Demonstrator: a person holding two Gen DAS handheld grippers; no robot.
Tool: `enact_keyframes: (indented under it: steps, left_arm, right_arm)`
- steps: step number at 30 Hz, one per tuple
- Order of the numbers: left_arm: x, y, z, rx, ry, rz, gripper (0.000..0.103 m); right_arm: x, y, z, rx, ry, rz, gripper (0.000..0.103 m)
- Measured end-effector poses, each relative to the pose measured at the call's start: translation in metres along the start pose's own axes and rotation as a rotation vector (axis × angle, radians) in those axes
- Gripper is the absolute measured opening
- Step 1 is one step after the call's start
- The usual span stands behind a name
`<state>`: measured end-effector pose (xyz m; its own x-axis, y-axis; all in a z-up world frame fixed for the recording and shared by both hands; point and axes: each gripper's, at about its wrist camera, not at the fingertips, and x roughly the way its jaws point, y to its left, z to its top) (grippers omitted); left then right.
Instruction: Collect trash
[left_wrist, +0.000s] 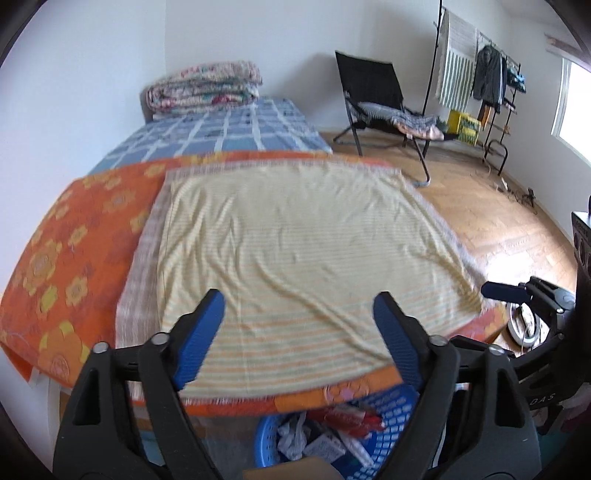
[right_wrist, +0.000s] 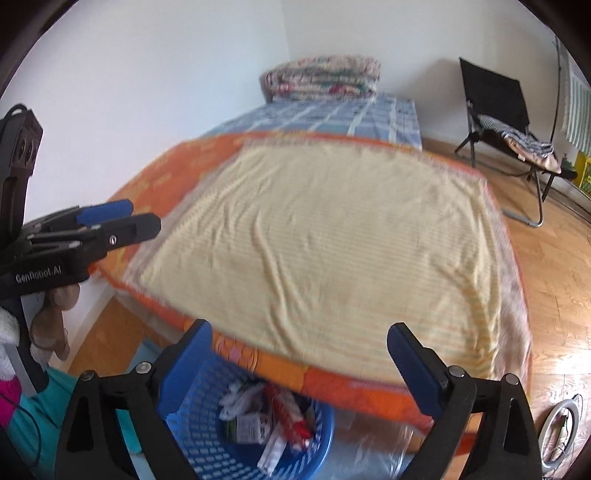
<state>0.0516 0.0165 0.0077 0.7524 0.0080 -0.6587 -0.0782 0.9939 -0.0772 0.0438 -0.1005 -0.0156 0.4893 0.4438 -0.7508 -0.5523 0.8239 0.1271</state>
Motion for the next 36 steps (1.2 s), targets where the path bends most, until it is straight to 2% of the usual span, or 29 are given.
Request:
enact_keyframes:
  steps: [10,17,20,36]
  left_arm:
    - [-0.01,-0.011,0.03,-0.029,-0.089,0.002,0.093]
    - [-0.012,-0.008,0.04,-0.092,-0.116,-0.001,0.1]
    - [-0.009,-0.005,0.044,-0.118,-0.103,-0.008,0.1]
    - [-0.007,0.003,0.046,-0.182,-0.086,0.003,0.1]
  right_arm:
    - [-0.012,-0.027,0.037,0.048,-0.09,-0.014,0.103]
    - [-0.023,-0.043,0.063,0.093,-0.181,-0.001,0.103]
    - [-0.025,-0.049,0.072,0.124,-0.204,0.012,0.103]
    - [-0.015,-0.052,0.08,0.155,-0.204,0.015,0.103]
